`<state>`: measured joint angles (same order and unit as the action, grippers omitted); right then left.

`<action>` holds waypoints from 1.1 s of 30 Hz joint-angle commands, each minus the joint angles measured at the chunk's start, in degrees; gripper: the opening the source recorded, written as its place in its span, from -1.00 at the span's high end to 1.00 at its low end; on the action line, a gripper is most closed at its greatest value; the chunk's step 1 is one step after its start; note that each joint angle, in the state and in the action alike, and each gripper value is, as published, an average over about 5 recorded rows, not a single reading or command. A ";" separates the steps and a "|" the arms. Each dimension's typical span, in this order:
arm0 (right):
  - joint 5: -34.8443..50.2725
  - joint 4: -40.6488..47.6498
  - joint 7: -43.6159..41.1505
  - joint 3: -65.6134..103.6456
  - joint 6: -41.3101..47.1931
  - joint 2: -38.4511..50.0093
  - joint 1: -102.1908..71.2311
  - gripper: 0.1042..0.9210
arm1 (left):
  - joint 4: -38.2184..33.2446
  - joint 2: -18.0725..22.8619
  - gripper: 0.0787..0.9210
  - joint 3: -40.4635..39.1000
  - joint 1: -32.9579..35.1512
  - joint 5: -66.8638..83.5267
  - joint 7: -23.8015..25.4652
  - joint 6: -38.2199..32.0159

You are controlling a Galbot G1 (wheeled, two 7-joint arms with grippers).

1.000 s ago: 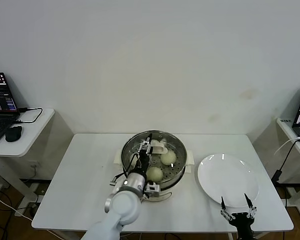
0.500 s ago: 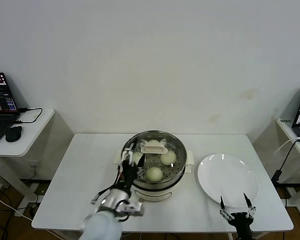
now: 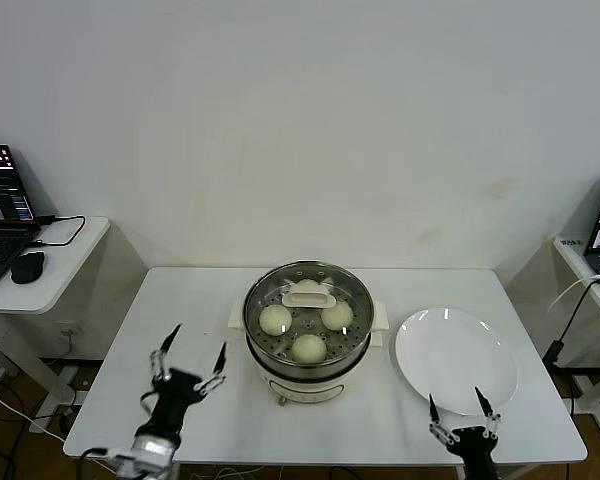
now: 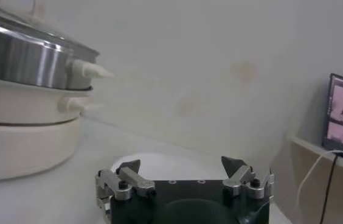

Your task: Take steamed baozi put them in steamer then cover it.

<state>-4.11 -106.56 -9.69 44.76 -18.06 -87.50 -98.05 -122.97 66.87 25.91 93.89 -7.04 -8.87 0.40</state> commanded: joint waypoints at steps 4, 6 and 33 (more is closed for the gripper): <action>9.60 -4.56 -2.18 -3.82 6.22 5.20 -7.72 -0.76 | 6.78 1.00 -0.77 6.73 14.77 30.51 -1.69 -12.82; 9.36 -5.06 -2.21 -4.05 6.44 5.17 -8.39 -0.76 | 7.56 1.27 -0.77 6.15 15.06 29.68 -1.01 -13.67; 6.73 -6.92 -2.75 -8.74 4.68 5.39 -11.75 -0.76 | 9.66 2.74 -0.77 4.80 17.24 23.66 3.76 -15.18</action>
<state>2.98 -113.20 -12.31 37.90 -13.05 -82.23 -108.94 -113.64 69.24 31.15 109.61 17.92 -5.77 -13.59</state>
